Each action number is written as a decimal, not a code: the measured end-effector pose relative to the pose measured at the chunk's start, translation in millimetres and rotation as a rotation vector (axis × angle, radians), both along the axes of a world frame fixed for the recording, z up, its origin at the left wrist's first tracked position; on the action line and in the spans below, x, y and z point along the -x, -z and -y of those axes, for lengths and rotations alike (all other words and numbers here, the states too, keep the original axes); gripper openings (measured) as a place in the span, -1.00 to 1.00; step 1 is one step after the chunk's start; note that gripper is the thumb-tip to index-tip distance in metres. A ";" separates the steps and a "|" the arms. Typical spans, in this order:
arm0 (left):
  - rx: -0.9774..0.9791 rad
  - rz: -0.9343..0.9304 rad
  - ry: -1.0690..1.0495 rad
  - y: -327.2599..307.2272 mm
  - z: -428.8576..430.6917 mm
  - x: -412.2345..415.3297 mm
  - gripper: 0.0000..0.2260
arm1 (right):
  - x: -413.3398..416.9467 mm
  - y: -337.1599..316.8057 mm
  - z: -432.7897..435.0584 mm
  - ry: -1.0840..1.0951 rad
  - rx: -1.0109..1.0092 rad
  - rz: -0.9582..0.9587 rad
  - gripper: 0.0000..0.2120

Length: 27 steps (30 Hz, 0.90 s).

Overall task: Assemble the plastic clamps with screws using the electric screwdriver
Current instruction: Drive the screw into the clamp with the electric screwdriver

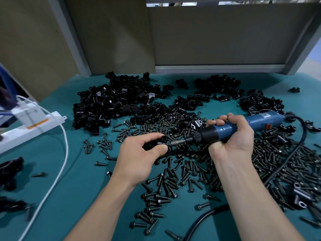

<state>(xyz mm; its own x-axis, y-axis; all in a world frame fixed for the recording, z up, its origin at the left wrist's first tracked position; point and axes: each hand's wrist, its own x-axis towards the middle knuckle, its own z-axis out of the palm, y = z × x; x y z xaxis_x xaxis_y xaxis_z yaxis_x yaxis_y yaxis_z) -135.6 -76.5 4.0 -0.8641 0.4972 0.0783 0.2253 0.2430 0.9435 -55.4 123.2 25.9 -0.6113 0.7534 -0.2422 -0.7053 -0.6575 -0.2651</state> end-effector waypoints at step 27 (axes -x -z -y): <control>-0.102 0.171 -0.078 -0.3 2.7 0.0 -0.68 | 3.1 0.6 9.1 -0.074 -0.098 -0.049 -0.84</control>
<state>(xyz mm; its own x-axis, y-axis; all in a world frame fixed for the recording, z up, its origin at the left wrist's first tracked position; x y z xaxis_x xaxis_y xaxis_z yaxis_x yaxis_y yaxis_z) -135.6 -79.2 4.3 -0.9048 0.4251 -0.0262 0.0439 0.1542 0.9871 -58.6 114.1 25.3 -0.6752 0.7246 -0.1381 -0.6696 -0.6807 -0.2971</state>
